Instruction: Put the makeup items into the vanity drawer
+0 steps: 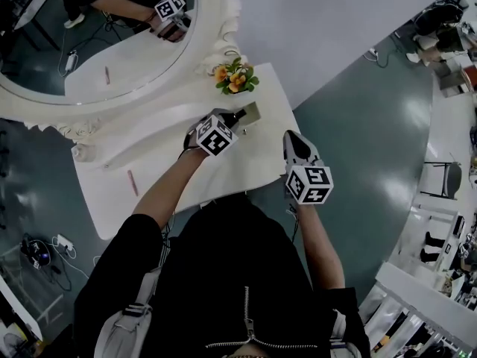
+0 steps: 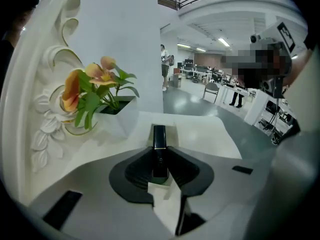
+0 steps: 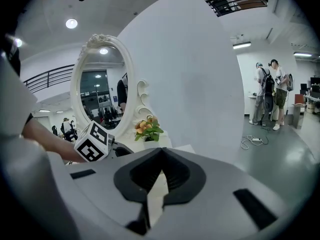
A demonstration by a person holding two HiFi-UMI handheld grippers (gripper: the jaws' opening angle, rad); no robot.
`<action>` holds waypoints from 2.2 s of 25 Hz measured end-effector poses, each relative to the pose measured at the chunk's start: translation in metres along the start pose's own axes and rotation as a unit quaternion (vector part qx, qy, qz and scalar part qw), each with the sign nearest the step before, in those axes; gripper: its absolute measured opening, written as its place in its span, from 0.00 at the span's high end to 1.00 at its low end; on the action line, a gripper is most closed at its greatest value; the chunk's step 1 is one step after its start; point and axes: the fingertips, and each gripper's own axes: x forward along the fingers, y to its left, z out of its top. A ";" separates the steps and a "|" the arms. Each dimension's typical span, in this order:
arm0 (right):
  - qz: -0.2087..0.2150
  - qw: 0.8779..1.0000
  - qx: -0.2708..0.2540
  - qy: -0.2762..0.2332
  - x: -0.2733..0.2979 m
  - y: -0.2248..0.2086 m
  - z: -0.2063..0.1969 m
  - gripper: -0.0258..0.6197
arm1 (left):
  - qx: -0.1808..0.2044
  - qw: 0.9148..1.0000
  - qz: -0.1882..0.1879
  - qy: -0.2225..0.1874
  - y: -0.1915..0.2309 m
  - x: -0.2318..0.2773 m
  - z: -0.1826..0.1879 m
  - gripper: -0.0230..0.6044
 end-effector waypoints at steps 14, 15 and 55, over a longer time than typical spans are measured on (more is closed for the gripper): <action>0.009 1.000 0.005 0.011 0.008 -0.021 -0.003 0.95 | -0.039 0.999 0.002 0.036 0.006 0.027 -0.016 0.80; 0.013 1.000 0.004 0.011 0.010 -0.021 -0.002 0.95 | -0.041 0.999 0.005 0.034 0.007 0.026 -0.016 0.80; 0.400 0.901 -0.155 0.061 0.129 0.288 -0.004 0.95 | -0.398 0.834 0.367 -0.104 0.060 -0.285 -0.247 0.93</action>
